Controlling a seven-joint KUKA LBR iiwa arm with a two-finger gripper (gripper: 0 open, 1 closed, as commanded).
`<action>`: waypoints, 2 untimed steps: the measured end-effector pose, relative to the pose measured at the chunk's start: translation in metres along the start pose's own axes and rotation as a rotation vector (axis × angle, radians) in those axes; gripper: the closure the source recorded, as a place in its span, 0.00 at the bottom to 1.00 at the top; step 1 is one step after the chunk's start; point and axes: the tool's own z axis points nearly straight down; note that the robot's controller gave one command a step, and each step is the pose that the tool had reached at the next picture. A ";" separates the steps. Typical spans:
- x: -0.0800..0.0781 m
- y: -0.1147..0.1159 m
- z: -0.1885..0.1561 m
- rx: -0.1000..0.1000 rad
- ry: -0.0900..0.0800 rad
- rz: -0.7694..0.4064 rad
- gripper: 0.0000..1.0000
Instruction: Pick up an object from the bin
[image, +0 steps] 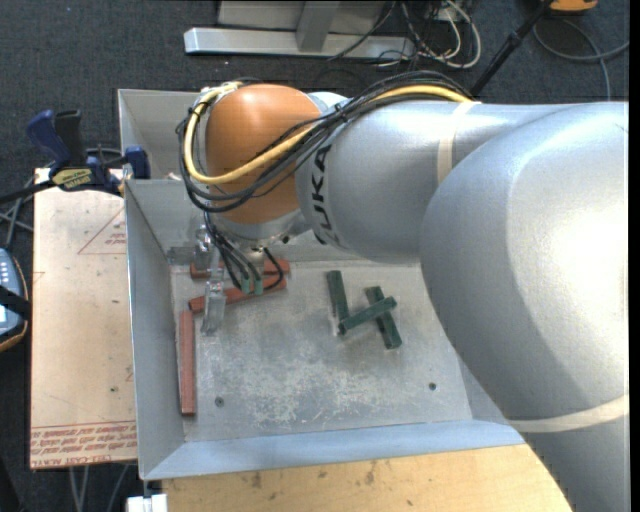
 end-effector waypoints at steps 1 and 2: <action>-0.010 -0.028 0.042 -0.003 -0.009 -0.170 0.00; -0.008 -0.062 0.078 0.001 0.001 -0.197 0.00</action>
Offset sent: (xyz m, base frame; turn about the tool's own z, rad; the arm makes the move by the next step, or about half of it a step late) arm 0.0083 -0.0609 -0.0771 -0.1994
